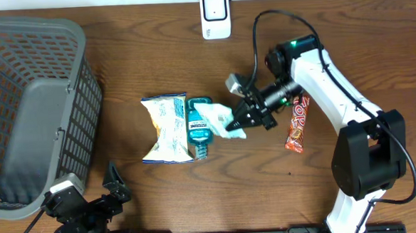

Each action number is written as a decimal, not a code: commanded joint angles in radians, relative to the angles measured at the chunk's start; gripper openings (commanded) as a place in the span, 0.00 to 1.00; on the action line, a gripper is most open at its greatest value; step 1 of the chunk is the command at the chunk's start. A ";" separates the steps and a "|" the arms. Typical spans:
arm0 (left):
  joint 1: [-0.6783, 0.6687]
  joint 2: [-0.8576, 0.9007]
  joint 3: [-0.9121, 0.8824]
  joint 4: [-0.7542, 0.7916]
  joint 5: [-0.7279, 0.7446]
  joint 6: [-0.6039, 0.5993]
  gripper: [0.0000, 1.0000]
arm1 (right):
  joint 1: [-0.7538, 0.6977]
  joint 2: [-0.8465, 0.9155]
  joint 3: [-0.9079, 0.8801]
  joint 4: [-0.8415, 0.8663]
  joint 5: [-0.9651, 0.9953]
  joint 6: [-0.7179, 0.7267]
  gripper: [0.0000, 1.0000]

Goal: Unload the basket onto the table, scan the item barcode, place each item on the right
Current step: 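Lift the wipes pack and carry it up toward the white scanner, then hold the wipes pack in front of the scanner window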

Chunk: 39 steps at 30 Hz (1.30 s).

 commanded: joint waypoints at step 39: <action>0.005 -0.007 0.000 0.000 -0.013 0.002 0.98 | 0.117 0.224 0.229 1.107 1.451 1.059 0.01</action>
